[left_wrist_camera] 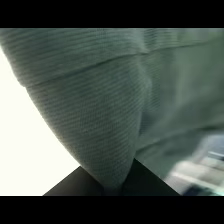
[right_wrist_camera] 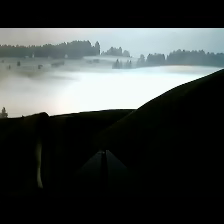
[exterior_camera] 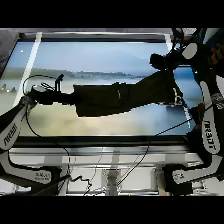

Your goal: Fold the clothes and pants, and hang the long-sleeved shirts on hangers.

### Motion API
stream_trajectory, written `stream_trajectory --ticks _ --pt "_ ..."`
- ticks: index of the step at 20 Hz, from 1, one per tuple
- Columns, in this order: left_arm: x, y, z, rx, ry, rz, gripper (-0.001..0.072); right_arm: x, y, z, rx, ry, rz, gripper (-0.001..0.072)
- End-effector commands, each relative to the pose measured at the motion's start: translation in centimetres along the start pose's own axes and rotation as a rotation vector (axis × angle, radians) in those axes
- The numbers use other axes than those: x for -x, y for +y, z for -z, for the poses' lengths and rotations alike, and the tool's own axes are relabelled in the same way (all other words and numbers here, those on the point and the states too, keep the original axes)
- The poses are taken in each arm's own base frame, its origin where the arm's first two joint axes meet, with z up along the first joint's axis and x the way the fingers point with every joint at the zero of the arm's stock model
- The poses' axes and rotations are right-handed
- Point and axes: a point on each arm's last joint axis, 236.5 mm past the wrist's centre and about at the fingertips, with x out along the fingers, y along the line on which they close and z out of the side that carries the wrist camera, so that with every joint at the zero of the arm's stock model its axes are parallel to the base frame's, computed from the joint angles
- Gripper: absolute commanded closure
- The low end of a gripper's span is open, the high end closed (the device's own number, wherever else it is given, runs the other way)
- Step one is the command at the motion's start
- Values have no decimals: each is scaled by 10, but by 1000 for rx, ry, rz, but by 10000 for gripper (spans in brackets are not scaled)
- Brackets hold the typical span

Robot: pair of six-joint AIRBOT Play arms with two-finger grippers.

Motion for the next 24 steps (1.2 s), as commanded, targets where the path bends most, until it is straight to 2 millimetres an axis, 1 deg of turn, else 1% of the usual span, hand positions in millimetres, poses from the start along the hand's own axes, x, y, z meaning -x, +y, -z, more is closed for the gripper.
stream_trajectory --ticks 1,3,4,6,7,8,9,11,12,14,16,17,18,19,20,22,23,24 --pt "46 -40 -15 -41 19 24 694 -37 15 42 0 123 -36 674" --pt "82 -55 -24 -108 11 -68 694 -63 50 70 47 198 -115 674" --pt "101 -65 -30 -126 -10 -107 693 -76 73 81 72 215 -161 674" --pt "131 -94 -39 -160 -78 -122 693 -94 115 93 103 200 -215 674" --pt "143 -106 -41 -176 -109 -123 693 -100 138 98 111 189 -247 674" --pt "154 -118 -42 -194 -137 -125 693 -104 163 108 119 190 -287 674" --pt "161 -126 -41 -210 -157 -126 693 -106 186 119 130 197 -322 674" --pt "171 -136 -40 -233 -182 -127 693 -115 224 146 171 212 -358 674" --pt "173 -139 -40 -235 -187 -123 693 -122 239 157 158 216 -366 675" --pt "173 -148 -40 -172 -198 -83 692 -135 260 174 70 228 -375 675" --pt "173 -167 -42 -147 -214 2 692 -140 282 189 29 240 -418 674" --pt "174 -174 -46 -142 -231 30 692 -141 288 195 29 248 -426 675" --pt "176 -176 -52 -139 -260 36 692 -141 289 202 49 265 -421 675" --pt "176 -177 -59 -139 -290 35 692 -139 284 208 76 294 -405 674" --pt "175 -178 -66 -141 -317 33 693 -138 270 212 107 325 -371 675" --pt "167 -184 -80 -146 -367 36 693 -129 222 205 149 388 -270 675" --pt "156 -187 -86 -129 -378 46 694 -119 200 197 143 418 -238 675" --pt "142 -192 -91 -112 -381 58 694 -104 177 185 159 429 -204 675"
